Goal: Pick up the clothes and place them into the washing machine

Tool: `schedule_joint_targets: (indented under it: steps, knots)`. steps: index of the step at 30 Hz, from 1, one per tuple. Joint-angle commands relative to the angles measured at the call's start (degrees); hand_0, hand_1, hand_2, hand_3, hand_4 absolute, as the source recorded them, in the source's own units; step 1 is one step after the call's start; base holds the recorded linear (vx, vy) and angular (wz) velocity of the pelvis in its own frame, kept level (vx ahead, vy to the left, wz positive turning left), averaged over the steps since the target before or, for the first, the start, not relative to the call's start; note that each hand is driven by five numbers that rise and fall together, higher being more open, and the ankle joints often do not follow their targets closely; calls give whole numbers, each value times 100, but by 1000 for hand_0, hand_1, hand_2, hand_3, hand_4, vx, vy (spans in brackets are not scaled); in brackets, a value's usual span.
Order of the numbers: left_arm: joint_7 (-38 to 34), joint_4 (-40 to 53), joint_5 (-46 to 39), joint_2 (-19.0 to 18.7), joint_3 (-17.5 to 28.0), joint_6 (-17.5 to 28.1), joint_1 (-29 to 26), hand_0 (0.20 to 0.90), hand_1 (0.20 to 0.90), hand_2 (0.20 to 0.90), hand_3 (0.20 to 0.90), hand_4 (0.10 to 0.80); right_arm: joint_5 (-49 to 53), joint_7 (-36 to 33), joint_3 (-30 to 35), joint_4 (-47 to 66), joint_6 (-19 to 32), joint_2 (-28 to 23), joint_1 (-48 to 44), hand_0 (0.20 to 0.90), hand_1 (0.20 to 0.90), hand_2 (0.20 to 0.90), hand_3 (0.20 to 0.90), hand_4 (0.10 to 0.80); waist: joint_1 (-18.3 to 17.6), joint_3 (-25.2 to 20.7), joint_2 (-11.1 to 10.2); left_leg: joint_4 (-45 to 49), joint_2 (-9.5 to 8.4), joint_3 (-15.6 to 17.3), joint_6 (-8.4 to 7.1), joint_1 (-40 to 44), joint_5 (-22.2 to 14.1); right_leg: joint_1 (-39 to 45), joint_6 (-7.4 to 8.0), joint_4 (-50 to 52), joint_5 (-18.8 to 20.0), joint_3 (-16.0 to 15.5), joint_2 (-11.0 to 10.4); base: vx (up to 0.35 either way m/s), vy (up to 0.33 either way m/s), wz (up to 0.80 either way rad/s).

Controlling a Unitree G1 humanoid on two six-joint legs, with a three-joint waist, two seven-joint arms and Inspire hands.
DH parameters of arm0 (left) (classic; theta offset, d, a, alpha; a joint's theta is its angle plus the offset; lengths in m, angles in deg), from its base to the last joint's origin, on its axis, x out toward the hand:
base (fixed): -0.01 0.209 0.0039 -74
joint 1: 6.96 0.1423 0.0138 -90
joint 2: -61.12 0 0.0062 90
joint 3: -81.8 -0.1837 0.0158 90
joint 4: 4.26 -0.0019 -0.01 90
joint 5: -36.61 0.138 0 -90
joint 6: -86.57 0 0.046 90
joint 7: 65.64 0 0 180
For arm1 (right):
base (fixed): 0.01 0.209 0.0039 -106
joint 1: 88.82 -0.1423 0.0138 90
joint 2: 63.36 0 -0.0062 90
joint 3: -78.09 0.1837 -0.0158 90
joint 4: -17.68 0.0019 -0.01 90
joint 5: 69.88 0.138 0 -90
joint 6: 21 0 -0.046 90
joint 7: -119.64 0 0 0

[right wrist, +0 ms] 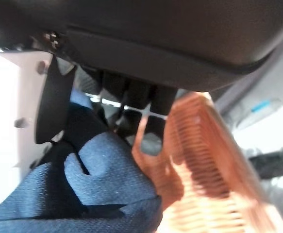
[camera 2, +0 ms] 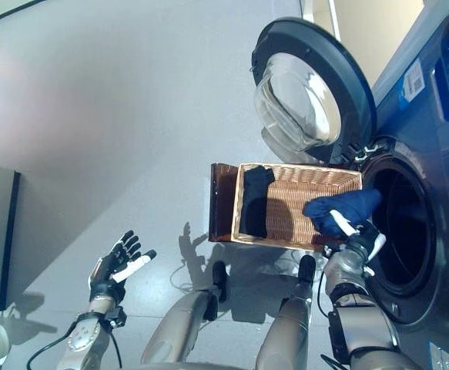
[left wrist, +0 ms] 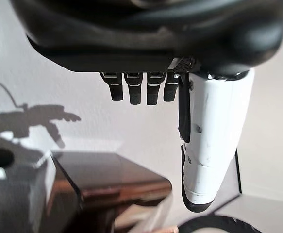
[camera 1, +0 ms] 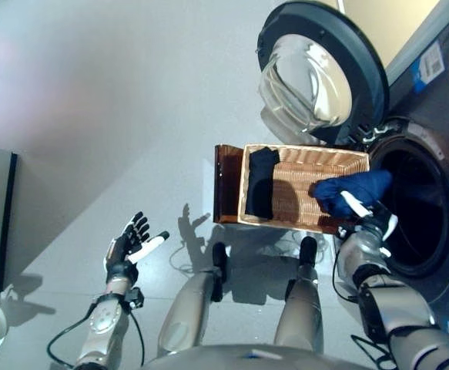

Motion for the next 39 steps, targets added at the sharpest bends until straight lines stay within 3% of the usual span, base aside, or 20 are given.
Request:
schedule_joint_targets:
  steps: [1, 3, 7, 11, 19, 28, 32, 39]
  knots:
    - [-50, 119, -199, -146, 141, 441, 91, 900, 900, 900, 900, 800, 1240, 440, 406, 249, 847, 15, 82, 200, 200, 200, 200, 300, 76, -352, -53, -869, 325, -364, -340, 88, 723, 244, -172, 349, -212, -167, -89, 79, -22, -6]
    - [-9, 8, -274, -45, 137, 409, 75, 900, 900, 900, 900, 800, 2047, 842, 788, 233, 970, 219, 225, 200, 200, 200, 200, 300, 50, -437, -104, -931, 368, -365, -356, 205, 748, 379, -163, 248, -182, -176, -51, 96, -28, -9]
    - [14, 21, -291, -17, 148, 411, 75, 900, 900, 900, 900, 800, 2331, 957, 904, 283, 1066, 291, 320, 200, 200, 200, 200, 300, 44, -453, -141, -853, 383, -392, -362, 279, 691, 491, -164, 258, -215, -211, -48, 56, -28, -5]
    - [3, 72, -300, -6, 96, 404, 98, 900, 900, 900, 900, 800, 2980, 1059, 1201, 397, 1289, 387, 143, 200, 200, 200, 200, 300, 58, -409, -81, -767, 341, -420, -343, 207, 643, 426, -167, 311, -252, -217, -68, 0, -3, 1]
    - [25, 113, -419, 8, 34, 437, 174, 900, 900, 900, 900, 800, 3309, 962, 1399, 434, 1518, 403, -94, 200, 200, 200, 200, 300, 76, -295, 71, -617, 292, -395, -318, -24, 616, 177, -206, 461, -304, -105, -49, -4, 8, 2]
    - [12, 492, -456, -83, -84, 504, 247, 900, 900, 900, 900, 800, 3245, 642, 1432, 226, 1617, -14, -665, 200, 200, 200, 200, 300, 216, -231, 296, -469, 221, -402, -309, -273, 516, -130, -216, 731, -441, -27, -93, -14, 7, -1]
    - [36, 801, -431, -188, -133, 528, 305, 900, 900, 900, 900, 800, 3018, 471, 1339, 269, 1618, -379, -987, 200, 200, 200, 200, 300, 192, 14, 466, 420, 145, -352, -252, -787, 182, -597, -320, 1534, -711, 198, -108, -94, 26, 5]
    - [137, 803, -448, -251, -71, 492, 422, 900, 900, 900, 900, 800, 3107, 473, 1414, 340, 1763, -517, -967, 200, 200, 200, 200, 300, 132, -12, 485, 1240, 230, -346, -249, -1324, -139, -1148, -413, 2327, -1062, 332, -24, -20, 0, 1]
